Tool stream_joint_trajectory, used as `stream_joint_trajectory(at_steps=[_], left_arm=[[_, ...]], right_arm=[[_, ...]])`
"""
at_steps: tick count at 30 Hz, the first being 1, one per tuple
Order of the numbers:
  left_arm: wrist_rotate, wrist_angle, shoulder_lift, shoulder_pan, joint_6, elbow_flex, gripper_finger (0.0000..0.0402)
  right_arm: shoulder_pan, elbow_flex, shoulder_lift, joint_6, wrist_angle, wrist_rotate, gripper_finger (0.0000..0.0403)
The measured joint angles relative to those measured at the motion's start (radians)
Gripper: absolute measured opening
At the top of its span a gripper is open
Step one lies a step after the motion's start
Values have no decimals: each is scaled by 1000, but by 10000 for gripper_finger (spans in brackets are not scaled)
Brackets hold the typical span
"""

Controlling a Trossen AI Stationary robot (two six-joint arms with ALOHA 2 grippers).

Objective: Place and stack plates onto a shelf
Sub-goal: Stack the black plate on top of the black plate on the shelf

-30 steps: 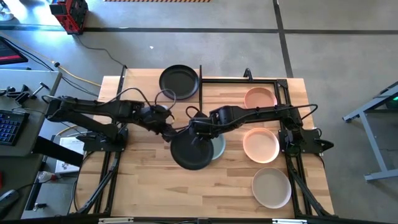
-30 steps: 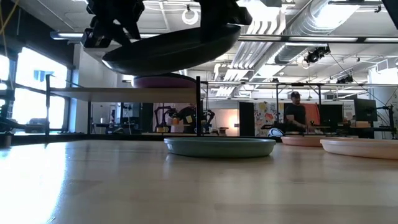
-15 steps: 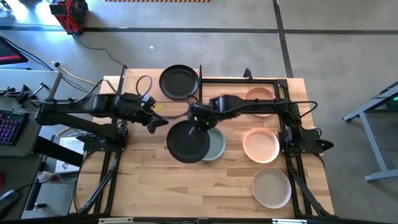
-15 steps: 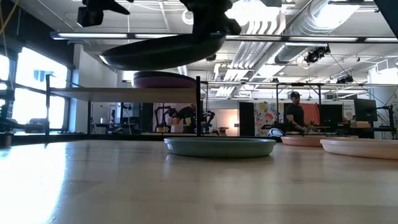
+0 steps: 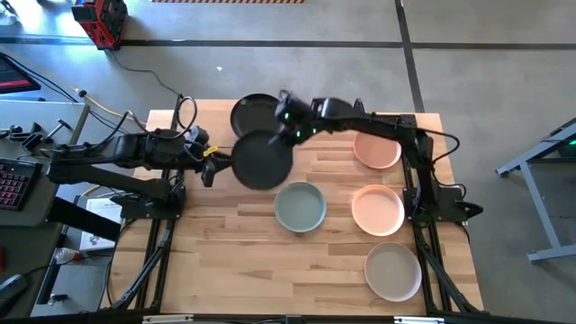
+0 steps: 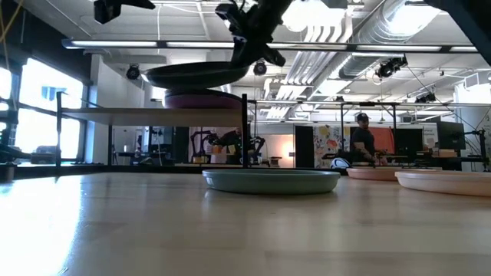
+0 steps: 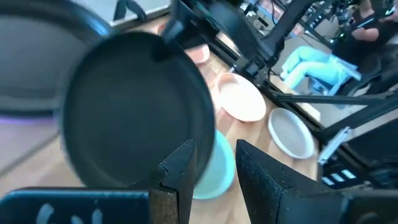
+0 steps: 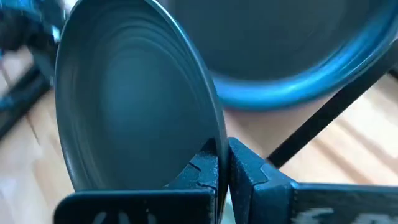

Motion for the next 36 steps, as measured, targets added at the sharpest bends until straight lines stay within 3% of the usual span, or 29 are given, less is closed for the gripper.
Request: stream_joint_trajectory(at_steps=[6, 11, 21, 29, 36], left_arm=[[-11, 0, -2, 0, 121, 0, 104], [-11, 0, -2, 0, 219, 0, 104], [-54, 0, -2, 0, 306, 0, 104], [-54, -3, -2, 0, 341, 0, 104], [-73, -61, -2, 0, 341, 0, 104]], right_arm=[[-108, 0, 0, 41, 131, -90, 0], [-176, 0, 0, 90, 219, -104, 0], [-274, 1, 0, 139, 243, -130, 0], [-300, 0, 0, 187, 235, -208, 0], [-271, -2, 9, 204, 204, -148, 0]])
